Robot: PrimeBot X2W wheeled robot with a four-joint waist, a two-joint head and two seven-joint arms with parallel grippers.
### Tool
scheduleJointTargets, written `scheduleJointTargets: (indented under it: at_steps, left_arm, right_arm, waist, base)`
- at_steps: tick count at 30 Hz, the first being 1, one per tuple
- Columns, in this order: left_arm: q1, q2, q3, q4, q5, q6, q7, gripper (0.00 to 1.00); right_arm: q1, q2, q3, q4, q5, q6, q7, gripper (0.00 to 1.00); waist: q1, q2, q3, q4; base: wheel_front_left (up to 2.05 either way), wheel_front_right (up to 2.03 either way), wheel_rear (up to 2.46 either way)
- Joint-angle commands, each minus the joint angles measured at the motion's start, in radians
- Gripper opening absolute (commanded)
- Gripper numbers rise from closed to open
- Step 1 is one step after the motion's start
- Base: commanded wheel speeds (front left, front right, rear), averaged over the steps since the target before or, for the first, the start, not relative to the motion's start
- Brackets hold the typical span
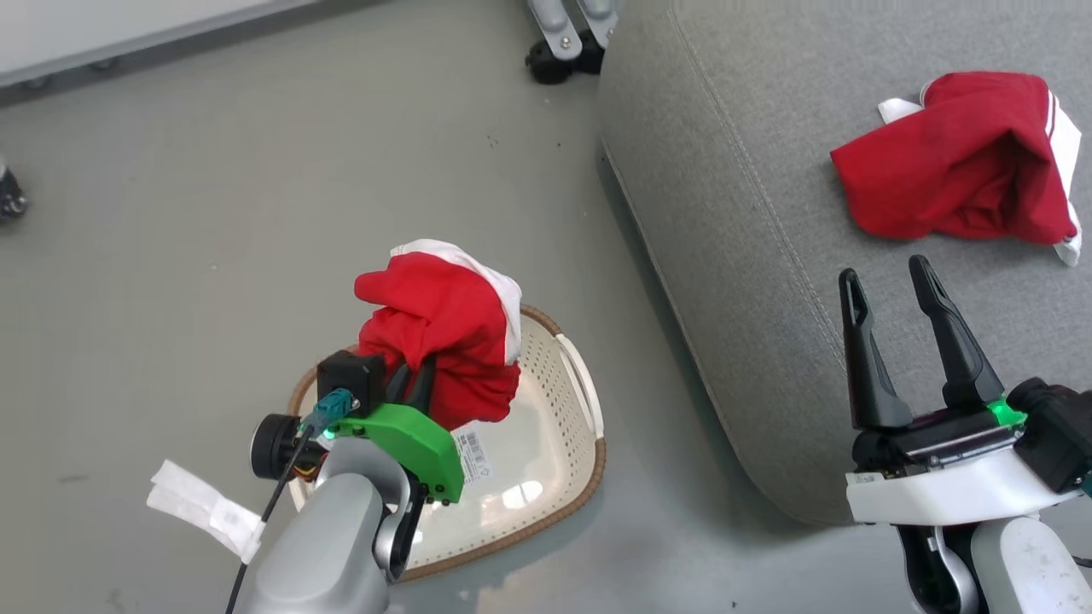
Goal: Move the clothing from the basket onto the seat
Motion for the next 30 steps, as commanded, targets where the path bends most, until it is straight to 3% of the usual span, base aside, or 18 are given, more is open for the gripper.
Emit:
scheduleJointTargets:
  at_steps: [1,10,19,30]
  left_arm:
    - [0.032,0.003,0.017,-0.046,0.026,-0.005,-0.003,0.0]
    - [0.182,0.003,0.149,-0.381,0.147,-0.028,-0.003,0.0]
    - [0.272,0.002,0.232,-0.682,0.15,-0.039,-0.001,0.0]
    - [0.317,0.002,0.261,-0.936,0.137,-0.039,-0.002,0.0]
  right_arm:
    - [0.02,-0.001,-0.007,0.002,0.006,0.0,-0.003,1.0]
    - [0.056,-0.005,-0.008,0.008,0.003,0.0,-0.003,1.0]
    - [0.084,-0.007,-0.006,0.005,-0.003,0.0,-0.003,1.0]
    - [0.115,-0.005,0.005,-0.002,-0.012,0.0,-0.003,1.0]
  waist:
    - [0.0001,0.0,-0.085,0.069]
    - [0.0001,0.0,-0.162,0.099]
    - [0.0001,0.0,-0.207,0.11]
    - [0.0001,0.0,-0.25,0.118]
  base:
    - [0.0,0.0,0.0]
    - [0.0,0.0,0.0]
    - [0.0,0.0,0.0]
    - [0.0,0.0,0.0]
